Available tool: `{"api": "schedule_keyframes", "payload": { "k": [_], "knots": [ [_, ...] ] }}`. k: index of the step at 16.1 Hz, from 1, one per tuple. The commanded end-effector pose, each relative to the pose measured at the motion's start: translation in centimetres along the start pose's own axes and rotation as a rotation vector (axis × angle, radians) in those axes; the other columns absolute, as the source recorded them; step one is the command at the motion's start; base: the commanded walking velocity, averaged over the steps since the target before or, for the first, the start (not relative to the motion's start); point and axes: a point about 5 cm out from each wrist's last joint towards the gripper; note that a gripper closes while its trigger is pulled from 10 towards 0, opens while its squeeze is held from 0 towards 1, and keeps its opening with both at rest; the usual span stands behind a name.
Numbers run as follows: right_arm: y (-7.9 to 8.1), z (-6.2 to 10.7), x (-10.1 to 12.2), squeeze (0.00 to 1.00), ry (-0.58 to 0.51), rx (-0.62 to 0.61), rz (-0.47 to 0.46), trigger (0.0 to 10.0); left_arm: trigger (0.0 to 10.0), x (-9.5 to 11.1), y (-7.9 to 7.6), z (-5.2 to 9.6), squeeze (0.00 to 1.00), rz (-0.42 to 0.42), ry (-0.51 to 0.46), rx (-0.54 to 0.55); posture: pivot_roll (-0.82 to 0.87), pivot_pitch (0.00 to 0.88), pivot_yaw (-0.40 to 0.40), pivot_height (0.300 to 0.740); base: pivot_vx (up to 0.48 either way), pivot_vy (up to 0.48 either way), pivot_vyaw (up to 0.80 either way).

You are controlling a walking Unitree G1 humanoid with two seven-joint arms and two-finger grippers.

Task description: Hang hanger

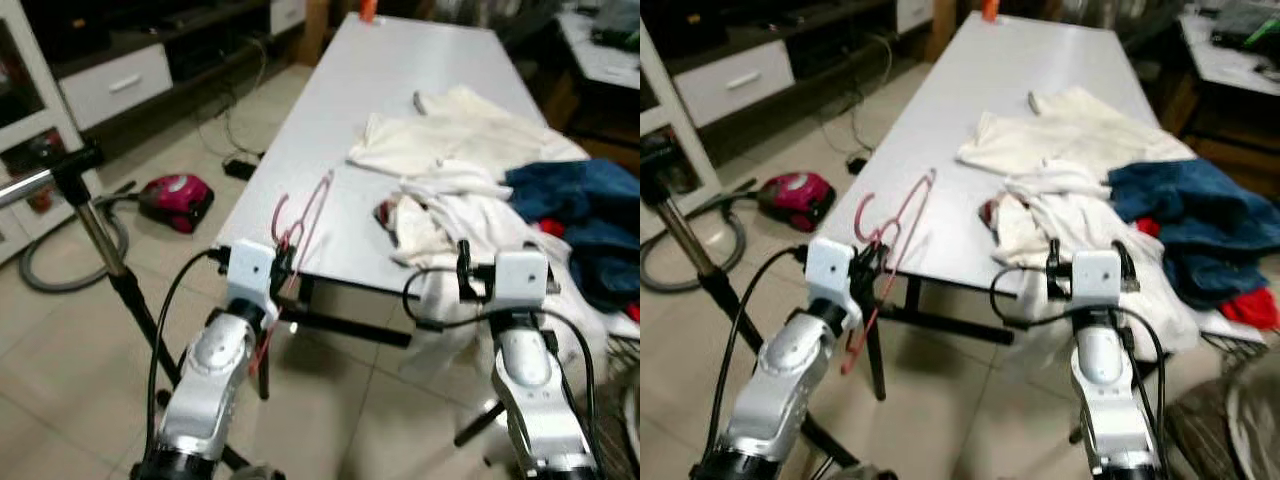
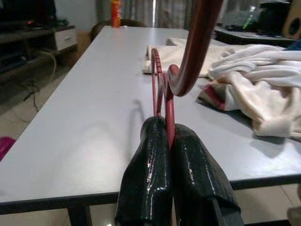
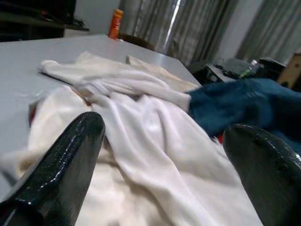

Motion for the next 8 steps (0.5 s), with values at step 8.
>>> {"api": "schedule_keyframes", "payload": {
  "k": [8],
  "knots": [
    [0.8, -2.5, 1.1, 0.00, -0.056, 0.012, -0.014, 10.0, 10.0, 2.0, 0.4, -1.3, 0.00, 0.006, -0.065, 0.003, 0.03, 0.000, -0.002, 0.740, 0.000, 0.000, 0.00]
  ]
}}
Point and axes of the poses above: a point about 5 cm out from each wrist's last joint towards the gripper, its own z axis pointing back from the gripper into the wrist, its own x axis along the axis of the wrist's last joint, y = z × x, and after that the axes turned 11 degrees about -z, right-handed
